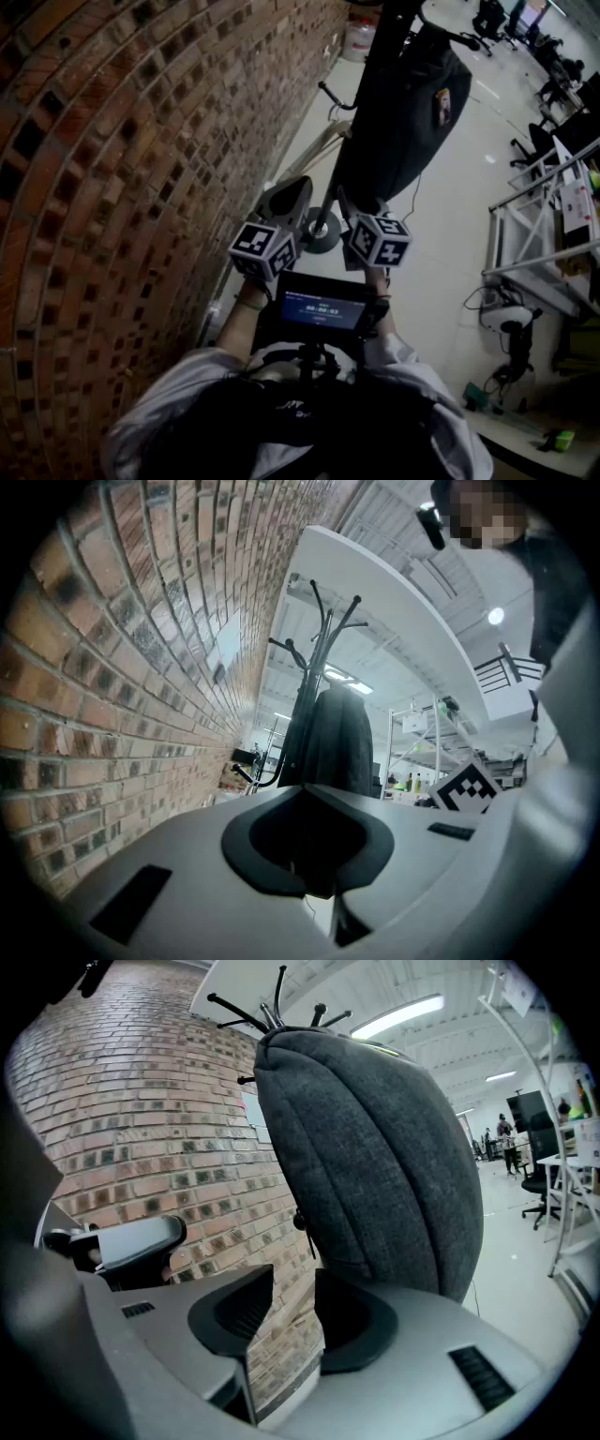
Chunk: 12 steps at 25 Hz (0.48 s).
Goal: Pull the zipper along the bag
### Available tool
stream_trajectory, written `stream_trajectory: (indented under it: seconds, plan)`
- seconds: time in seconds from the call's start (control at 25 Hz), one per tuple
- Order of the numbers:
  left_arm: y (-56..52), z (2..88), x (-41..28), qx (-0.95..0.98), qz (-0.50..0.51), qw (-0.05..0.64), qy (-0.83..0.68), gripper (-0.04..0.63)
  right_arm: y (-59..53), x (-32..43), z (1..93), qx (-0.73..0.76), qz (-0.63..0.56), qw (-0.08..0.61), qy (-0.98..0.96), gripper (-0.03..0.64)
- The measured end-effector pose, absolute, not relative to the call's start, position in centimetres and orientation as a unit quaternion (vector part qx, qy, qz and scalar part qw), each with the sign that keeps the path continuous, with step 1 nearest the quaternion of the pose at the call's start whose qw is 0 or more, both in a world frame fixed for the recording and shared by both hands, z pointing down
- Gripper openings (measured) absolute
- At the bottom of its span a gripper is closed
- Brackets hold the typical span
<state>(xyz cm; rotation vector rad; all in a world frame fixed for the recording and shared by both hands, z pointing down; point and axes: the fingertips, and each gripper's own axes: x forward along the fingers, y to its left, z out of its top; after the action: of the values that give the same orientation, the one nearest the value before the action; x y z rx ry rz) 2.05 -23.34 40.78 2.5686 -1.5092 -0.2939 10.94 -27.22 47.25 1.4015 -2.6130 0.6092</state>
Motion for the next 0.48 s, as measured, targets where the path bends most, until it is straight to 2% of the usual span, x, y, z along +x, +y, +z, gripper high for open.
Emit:
stream_trajectory:
  seconds: [0.48]
  plan:
    - [-26.3,40.5,1.2,0.889,-0.088,0.082,-0.441,0.002,-29.3,10.5,47.8,0.519,0.265,0.006,-0.813,0.146]
